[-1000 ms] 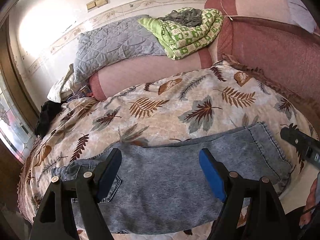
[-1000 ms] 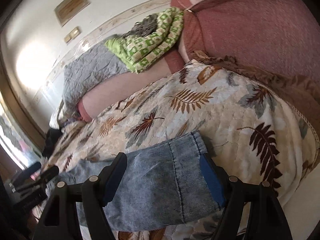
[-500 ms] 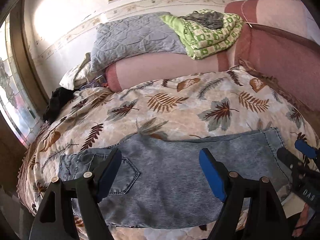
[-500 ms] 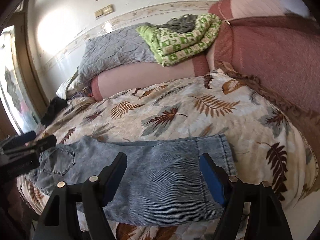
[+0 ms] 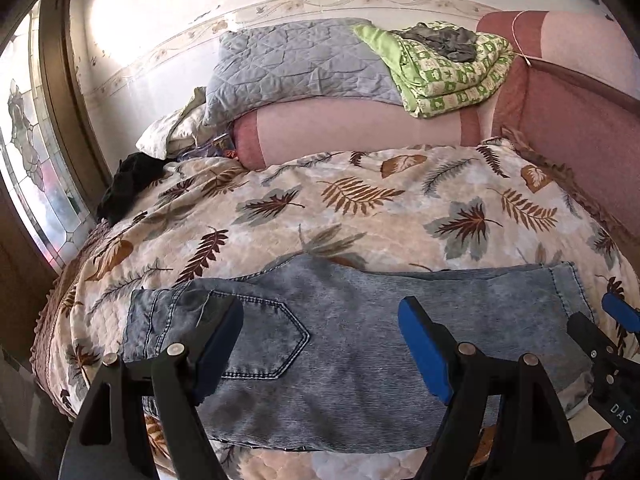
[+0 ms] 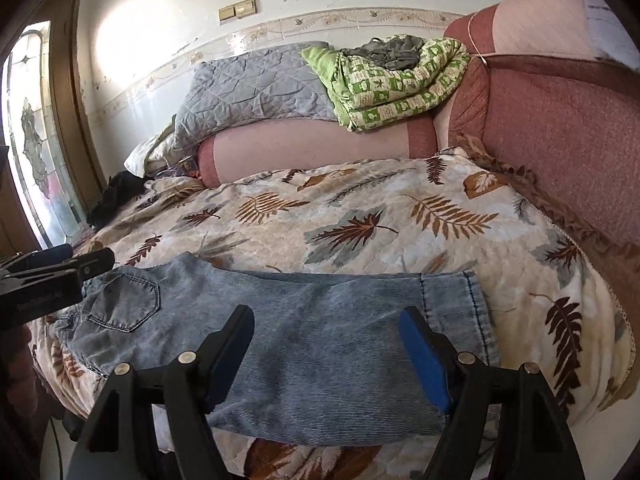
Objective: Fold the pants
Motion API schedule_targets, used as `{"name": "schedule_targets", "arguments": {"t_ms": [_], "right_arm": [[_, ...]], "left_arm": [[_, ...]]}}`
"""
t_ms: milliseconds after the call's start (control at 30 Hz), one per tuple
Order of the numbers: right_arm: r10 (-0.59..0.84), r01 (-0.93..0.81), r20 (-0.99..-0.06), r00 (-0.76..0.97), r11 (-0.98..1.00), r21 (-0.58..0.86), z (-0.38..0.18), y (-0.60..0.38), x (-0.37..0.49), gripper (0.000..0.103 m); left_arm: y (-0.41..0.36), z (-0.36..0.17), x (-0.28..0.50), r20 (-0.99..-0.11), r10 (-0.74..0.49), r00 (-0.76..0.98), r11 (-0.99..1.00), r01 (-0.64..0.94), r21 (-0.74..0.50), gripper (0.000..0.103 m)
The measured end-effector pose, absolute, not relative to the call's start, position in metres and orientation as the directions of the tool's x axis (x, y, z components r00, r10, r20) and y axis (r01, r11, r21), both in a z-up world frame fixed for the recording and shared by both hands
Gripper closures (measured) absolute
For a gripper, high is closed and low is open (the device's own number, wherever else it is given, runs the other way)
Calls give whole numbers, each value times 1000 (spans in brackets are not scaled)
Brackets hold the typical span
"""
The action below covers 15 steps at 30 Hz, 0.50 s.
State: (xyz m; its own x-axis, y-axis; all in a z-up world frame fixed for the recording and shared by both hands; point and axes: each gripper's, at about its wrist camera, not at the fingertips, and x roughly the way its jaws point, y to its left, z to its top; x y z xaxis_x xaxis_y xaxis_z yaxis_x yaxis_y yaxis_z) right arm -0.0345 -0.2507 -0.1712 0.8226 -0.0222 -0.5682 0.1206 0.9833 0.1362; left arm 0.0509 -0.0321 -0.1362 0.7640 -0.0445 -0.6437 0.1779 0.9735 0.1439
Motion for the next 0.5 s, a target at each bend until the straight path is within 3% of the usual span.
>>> {"name": "schedule_targets", "arguments": {"t_ms": [500], "right_arm": [[-32,131,-562,827,982,137,-170,-253,-32,25]], "left_arm": [[-34,-146,52,-649,-37,760,973,176,150,23]]}}
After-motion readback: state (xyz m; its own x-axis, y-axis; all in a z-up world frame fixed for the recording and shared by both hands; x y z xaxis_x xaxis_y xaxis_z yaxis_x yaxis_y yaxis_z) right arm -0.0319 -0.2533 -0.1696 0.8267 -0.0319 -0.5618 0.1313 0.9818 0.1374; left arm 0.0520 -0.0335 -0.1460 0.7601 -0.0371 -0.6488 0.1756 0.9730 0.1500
